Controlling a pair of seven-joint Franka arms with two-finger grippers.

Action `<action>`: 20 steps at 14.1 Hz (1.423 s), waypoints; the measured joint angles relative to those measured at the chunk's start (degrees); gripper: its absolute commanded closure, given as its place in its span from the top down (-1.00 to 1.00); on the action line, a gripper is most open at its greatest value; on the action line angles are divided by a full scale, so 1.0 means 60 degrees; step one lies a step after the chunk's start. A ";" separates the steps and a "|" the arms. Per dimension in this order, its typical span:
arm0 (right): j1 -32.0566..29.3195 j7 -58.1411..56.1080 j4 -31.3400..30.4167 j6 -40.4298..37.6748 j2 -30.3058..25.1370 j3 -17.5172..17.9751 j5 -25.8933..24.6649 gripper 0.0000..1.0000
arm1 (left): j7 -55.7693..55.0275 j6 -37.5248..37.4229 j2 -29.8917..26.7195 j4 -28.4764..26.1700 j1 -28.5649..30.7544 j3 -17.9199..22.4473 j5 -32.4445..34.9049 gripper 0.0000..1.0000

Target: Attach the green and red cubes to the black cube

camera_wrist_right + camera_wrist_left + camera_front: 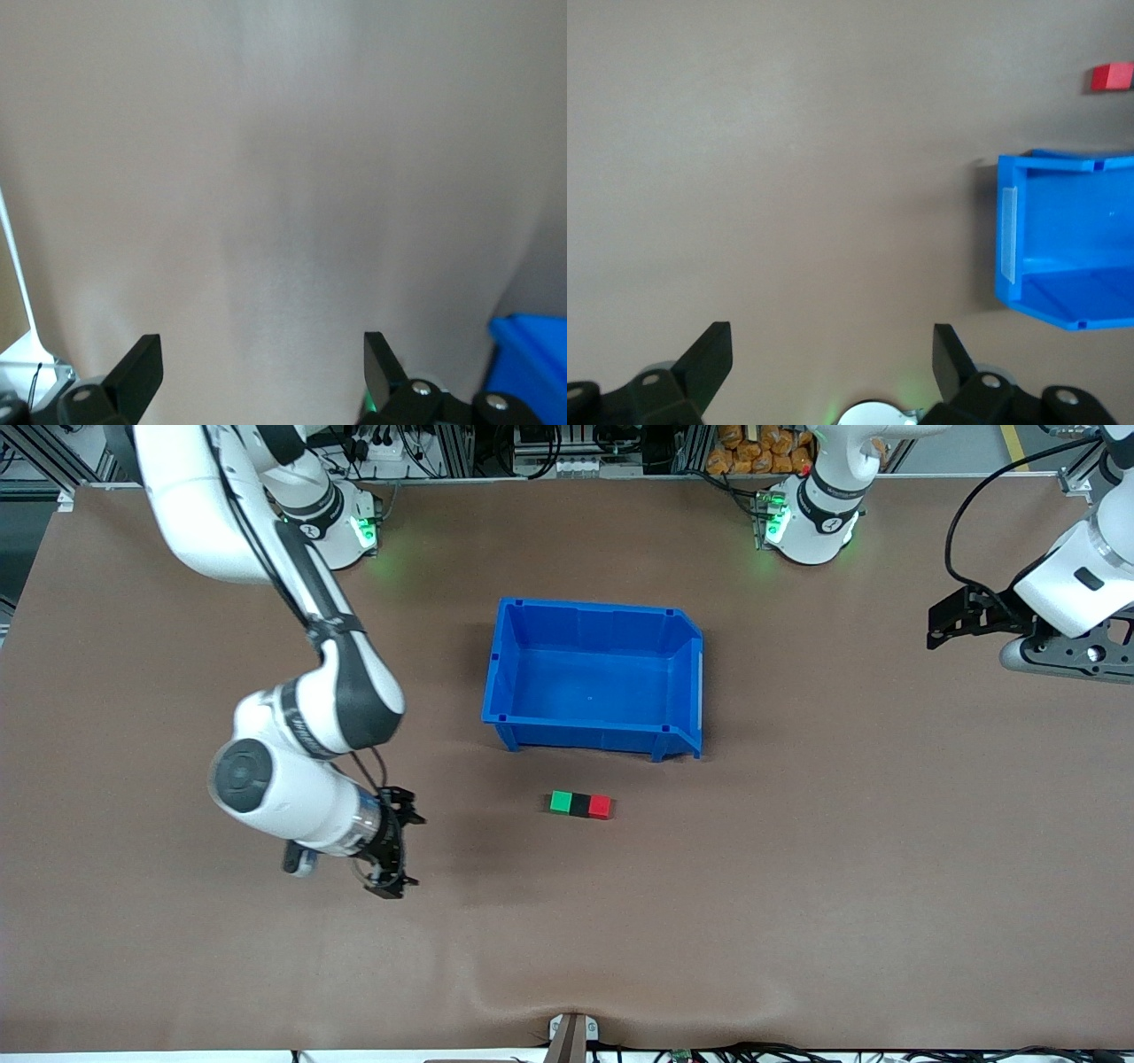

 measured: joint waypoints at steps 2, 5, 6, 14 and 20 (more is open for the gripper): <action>-0.0339 -0.1007 0.0003 -0.0817 -0.0478 -0.0008 -0.0013 1.00 | -0.0033 -0.0121 0.0000 0.0049 0.0037 0.0003 0.0000 1.00; -0.0986 -0.2472 0.0002 -0.1734 -0.0990 -0.0014 -0.0015 1.00 | -0.0530 -0.0131 0.0004 0.0292 0.0035 -0.0051 0.0000 1.00; -0.1165 -0.2965 0.0002 -0.1938 -0.1094 -0.0014 -0.0015 1.00 | -0.0547 -0.0139 0.0004 0.0369 0.0035 -0.0066 0.0000 1.00; -0.2565 -0.7319 0.0003 -0.3782 -0.1935 -0.0020 -0.0018 1.00 | -0.0617 -0.0189 0.0130 0.0403 0.0064 -0.0006 0.0000 1.00; -0.3238 -1.1298 0.0006 -0.6013 -0.2777 -0.0765 -0.0051 1.00 | -0.0631 -0.0111 0.0165 0.0288 0.0064 -0.0010 0.0000 1.00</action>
